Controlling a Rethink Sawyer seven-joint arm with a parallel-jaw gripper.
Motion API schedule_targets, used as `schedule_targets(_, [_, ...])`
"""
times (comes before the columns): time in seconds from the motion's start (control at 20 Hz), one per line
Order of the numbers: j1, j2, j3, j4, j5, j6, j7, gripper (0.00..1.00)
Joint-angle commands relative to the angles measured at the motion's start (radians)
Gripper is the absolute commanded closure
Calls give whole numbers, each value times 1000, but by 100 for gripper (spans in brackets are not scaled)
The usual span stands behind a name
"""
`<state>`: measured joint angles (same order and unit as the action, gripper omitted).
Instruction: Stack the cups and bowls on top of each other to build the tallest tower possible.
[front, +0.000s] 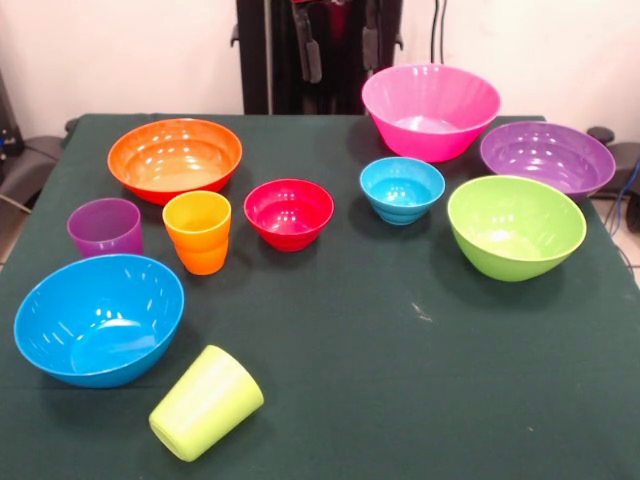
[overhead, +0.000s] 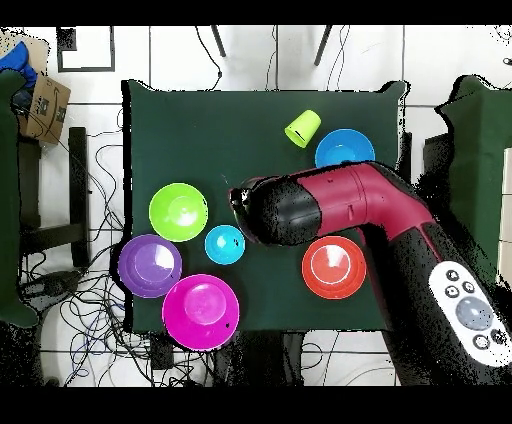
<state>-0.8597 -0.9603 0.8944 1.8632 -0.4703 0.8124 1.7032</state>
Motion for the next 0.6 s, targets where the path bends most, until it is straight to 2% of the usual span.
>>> schedule_targets(0.05, [-27,-59,15,164,-22,-33,-100,0])
schedule_targets(0.35, [-56,-90,-12,245,-14,-44,-47,0])
schedule_targets(0.6, [-82,-106,0,286,-15,-69,-47,0])
